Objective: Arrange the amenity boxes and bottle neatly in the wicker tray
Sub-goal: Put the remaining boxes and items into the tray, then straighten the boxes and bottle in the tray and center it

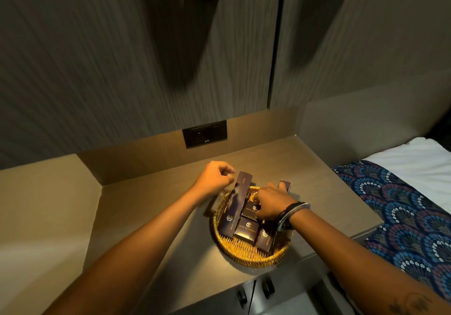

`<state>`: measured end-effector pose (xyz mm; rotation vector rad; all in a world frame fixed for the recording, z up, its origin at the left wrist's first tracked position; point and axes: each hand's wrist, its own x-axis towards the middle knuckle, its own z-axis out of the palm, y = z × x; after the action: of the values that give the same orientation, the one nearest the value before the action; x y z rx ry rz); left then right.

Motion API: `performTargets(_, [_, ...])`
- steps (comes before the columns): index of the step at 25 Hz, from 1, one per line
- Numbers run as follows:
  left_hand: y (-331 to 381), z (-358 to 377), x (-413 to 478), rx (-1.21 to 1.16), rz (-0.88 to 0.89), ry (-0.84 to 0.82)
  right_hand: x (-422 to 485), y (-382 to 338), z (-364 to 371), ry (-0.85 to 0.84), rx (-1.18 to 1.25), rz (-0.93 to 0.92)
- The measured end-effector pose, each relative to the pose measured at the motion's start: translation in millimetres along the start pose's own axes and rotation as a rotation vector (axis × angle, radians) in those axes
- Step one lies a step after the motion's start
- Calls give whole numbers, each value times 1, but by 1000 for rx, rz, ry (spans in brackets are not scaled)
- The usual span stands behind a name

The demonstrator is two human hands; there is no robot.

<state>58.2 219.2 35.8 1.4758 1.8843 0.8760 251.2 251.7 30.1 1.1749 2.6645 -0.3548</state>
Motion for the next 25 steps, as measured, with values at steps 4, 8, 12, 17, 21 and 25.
performTargets(4, [-10, -9, 26, 74, -137, 115, -7, 2, -12, 9, 16, -19])
performTargets(8, [-24, 2, 40, 290, -350, 121, -10, -3, -23, 146, 45, -22])
performTargets(12, [-28, 18, 55, 238, -451, 129, -18, -1, -31, 200, 111, -12])
performTargets(17, [-32, 27, 69, 58, -587, 246, -27, 3, -28, 270, 87, -16])
performTargets(21, [-23, 30, 70, -50, -601, 268, -27, 7, -29, 284, 138, 1])
performTargets(25, [8, 29, 64, -305, -277, 351, -11, 4, -40, 386, 385, 159])
